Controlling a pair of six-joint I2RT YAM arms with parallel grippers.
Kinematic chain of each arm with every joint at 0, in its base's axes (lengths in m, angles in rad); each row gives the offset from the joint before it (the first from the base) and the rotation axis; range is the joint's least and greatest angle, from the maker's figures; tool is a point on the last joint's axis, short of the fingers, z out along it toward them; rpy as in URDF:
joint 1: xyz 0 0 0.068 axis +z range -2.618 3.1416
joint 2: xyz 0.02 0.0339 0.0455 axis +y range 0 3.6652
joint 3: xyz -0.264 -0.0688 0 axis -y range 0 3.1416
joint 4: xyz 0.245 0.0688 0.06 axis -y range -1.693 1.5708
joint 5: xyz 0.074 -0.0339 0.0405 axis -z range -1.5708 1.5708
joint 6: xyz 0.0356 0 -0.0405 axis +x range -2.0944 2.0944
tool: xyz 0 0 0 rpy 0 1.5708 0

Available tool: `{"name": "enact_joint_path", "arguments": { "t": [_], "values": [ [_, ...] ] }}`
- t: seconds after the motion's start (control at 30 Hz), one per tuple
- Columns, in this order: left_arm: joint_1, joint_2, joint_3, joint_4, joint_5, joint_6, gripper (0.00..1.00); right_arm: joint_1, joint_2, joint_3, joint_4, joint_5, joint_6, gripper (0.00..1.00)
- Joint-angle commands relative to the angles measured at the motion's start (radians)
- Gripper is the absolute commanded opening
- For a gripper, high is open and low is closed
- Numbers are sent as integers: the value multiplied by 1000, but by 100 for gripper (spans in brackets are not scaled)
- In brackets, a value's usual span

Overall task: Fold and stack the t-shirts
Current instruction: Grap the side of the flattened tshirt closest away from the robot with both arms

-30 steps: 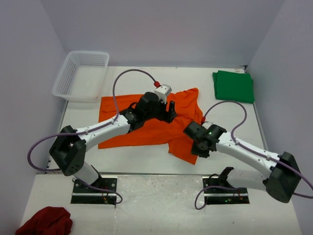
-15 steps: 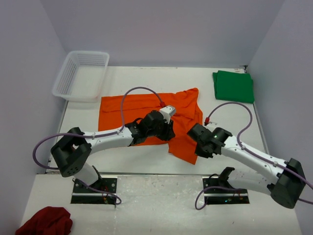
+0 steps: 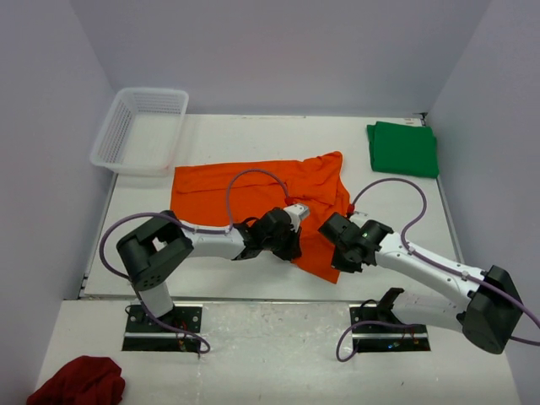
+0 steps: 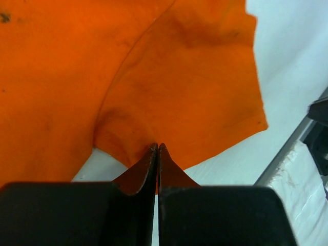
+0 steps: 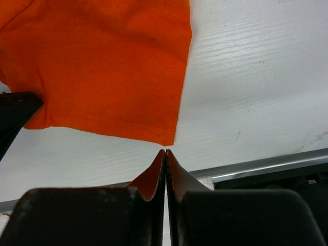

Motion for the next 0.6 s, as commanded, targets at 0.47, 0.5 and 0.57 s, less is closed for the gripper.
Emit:
{"name": "enact_joint_path", "arguments": {
  "t": [0.47, 0.5, 0.57],
  "values": [
    [-19, -54, -110, -43, -66, -83, 0, 18, -4, -105, 153, -122, 18, 33],
    [-19, -62, -113, -48, -72, -81, 0, 24, -4, -122, 167, -123, 24, 35],
    [-19, -76, -118, -63, -86, -75, 0, 41, -1, -132, 171, -125, 43, 40]
  ]
}}
